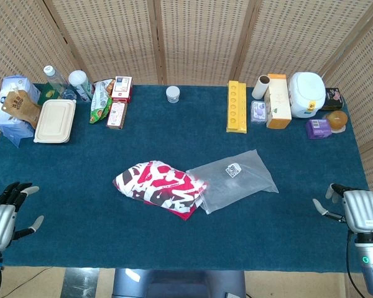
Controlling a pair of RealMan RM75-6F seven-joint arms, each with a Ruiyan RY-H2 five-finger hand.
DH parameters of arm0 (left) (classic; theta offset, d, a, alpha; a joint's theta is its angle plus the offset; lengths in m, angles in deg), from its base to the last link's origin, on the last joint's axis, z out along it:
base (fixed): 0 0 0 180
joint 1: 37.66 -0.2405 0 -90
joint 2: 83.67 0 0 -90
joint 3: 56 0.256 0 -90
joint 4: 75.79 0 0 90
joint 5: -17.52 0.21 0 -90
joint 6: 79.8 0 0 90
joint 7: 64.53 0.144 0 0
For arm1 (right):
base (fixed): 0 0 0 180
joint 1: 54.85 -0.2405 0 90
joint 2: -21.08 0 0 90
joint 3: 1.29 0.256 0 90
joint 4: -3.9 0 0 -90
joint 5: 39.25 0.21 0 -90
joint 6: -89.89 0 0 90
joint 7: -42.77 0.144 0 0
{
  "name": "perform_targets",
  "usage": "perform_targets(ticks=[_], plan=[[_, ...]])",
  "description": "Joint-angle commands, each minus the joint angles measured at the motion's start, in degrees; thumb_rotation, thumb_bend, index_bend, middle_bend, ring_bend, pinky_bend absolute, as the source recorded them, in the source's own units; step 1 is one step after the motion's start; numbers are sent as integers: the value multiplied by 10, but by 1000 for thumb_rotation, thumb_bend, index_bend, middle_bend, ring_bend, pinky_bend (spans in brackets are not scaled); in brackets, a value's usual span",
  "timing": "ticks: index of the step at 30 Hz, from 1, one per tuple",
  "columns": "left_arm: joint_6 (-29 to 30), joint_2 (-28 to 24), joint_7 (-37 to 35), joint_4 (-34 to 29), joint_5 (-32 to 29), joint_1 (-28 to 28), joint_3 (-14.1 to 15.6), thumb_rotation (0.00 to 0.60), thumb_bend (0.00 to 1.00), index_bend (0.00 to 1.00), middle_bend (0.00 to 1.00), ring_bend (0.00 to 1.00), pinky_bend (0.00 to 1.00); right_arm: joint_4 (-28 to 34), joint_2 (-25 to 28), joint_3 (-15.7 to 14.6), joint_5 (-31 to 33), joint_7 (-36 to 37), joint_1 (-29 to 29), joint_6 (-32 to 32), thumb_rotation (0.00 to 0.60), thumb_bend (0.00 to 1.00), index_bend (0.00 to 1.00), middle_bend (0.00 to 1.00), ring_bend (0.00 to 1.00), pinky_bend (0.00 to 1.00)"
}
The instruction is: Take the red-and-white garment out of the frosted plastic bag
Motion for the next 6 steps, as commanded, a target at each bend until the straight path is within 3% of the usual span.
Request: perform_targets(ticks=[1,6], plan=[[8,-5,1,-8,9,-6,-4,571,259,238,201,117,262,16,10,0,-4,-5,11,7,197,358,586,671,727,715],[6,-8,1,-12,15,-9,-11,572,258,239,202,117,263,22,11,3,-12,-5,15,9,197,356,586,671,711,705]])
